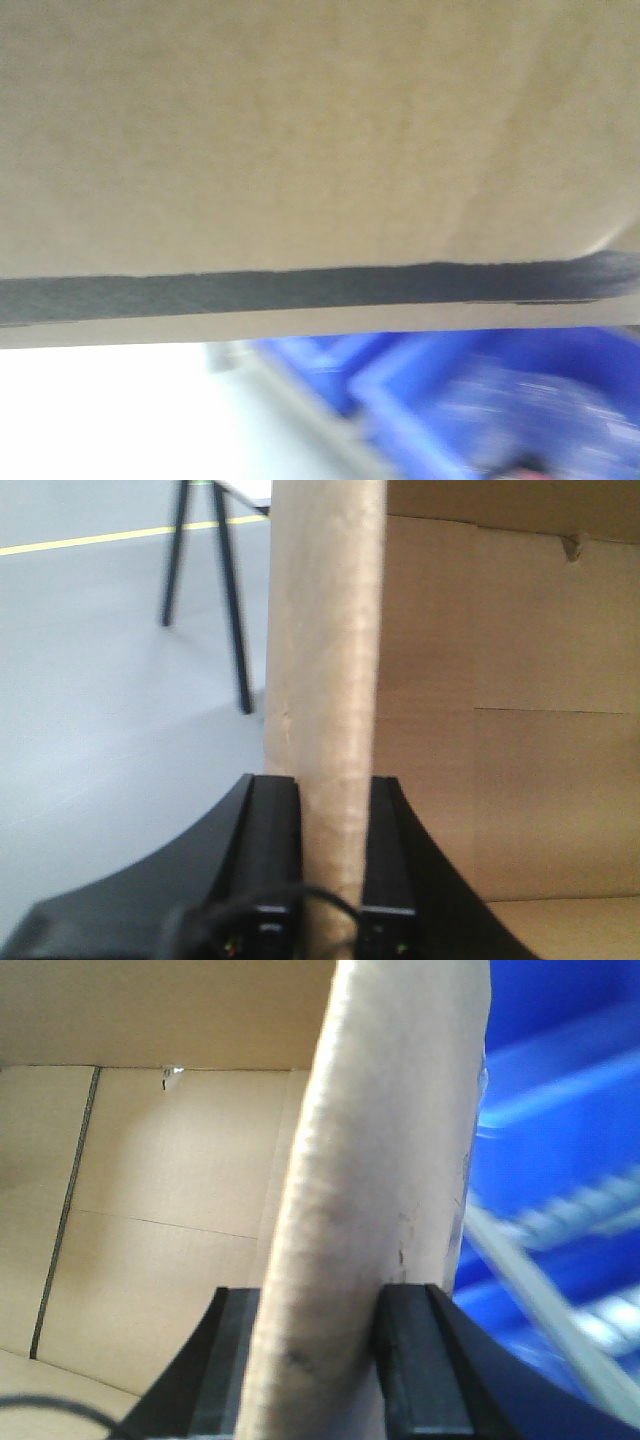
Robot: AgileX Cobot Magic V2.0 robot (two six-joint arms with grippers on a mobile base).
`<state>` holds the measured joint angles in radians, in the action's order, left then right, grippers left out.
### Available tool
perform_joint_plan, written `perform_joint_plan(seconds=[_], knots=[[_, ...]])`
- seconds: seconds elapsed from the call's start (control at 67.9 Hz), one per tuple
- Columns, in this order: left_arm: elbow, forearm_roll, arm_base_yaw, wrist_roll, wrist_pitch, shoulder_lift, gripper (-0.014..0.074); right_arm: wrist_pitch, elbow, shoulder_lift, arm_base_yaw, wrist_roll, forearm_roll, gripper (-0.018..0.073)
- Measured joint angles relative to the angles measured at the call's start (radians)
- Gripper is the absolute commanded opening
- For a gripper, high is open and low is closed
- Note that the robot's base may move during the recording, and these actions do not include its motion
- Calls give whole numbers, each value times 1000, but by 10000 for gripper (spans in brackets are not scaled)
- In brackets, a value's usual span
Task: Grab box from left shelf to table start
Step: 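Hold the box with both grippers while the base turns away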
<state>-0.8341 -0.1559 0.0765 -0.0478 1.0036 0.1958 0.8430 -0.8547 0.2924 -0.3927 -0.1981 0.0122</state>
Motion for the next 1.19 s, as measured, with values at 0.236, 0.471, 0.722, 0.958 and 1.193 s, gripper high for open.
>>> perform_joint_plan(seconds=[0.236,0.471,0.722,0.958,1.193], knots=[[0,0,0,0,0,0,-98,0,0,0,0,0,0,57],[0,0,0,0,0,0,-98,0,0,0,0,0,0,57],[0,0,0,0,0,0,-98,0,0,0,0,0,0,57],[0,0,0,0,0,0,-98,0,0,0,0,0,0,57],[0,0,0,0,0,0,-98,0,0,0,0,0,0,57]])
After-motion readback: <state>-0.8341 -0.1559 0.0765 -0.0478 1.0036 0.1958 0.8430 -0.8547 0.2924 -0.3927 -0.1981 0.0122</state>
